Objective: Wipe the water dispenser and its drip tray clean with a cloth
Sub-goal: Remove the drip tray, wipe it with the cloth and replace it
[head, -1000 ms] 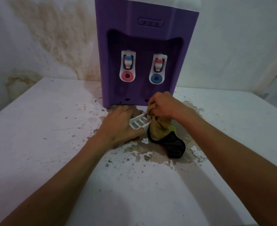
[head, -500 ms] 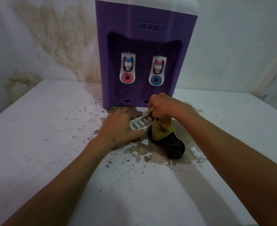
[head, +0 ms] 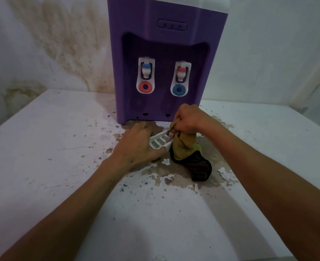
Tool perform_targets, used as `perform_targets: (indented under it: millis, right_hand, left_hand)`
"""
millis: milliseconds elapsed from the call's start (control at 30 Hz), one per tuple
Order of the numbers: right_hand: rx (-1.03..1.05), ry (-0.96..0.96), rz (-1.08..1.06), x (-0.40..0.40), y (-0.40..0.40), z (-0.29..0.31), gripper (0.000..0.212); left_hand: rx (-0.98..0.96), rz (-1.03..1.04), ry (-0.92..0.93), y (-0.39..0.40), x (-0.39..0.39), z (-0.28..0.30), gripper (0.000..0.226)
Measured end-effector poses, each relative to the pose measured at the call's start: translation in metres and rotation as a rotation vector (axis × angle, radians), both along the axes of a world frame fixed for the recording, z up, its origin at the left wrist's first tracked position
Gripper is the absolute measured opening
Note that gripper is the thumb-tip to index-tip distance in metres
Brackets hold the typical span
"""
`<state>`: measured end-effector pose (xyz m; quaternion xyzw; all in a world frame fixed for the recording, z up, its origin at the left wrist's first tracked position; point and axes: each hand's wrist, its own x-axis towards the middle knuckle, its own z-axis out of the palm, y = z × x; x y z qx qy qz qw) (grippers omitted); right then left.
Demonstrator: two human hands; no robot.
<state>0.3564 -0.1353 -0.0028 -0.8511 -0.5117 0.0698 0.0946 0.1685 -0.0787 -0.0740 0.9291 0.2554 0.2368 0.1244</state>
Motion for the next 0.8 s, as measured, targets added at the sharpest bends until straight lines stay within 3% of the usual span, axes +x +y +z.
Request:
perform_targets:
  millis: [100,233,400,467,600,800]
  right_hand:
    - [-0.134,-0.057,0.014,-0.005,0.003,0.013,0.039]
    - [-0.078,-0.097,0.04,-0.011,0.004,0.007,0.033]
    - [0.114,-0.114,0.039,-0.007,0.001,-0.013,0.025]
    - [0.145,-0.084,0.017,-0.006,0.003,-0.018,0.025]
    - [0.093,0.025,-0.039,0.008,-0.003,-0.019,0.037]
    - [0.054,0.022,-0.021,0.014,-0.005,-0.014,0.044]
  left_hand:
    - [-0.013,-0.023,-0.032,0.001,-0.001,0.0,0.048]
    - [-0.009,-0.081,-0.096,-0.003,-0.004,0.007,0.066]
    - [-0.035,-0.094,-0.081,-0.003,-0.003,0.007,0.038]
    - [-0.02,-0.065,-0.061,-0.001,-0.001,0.003,0.037]
    - [0.028,0.037,0.01,-0.001,0.003,-0.002,0.048]
    - [0.026,0.001,0.011,-0.002,0.003,0.0,0.062]
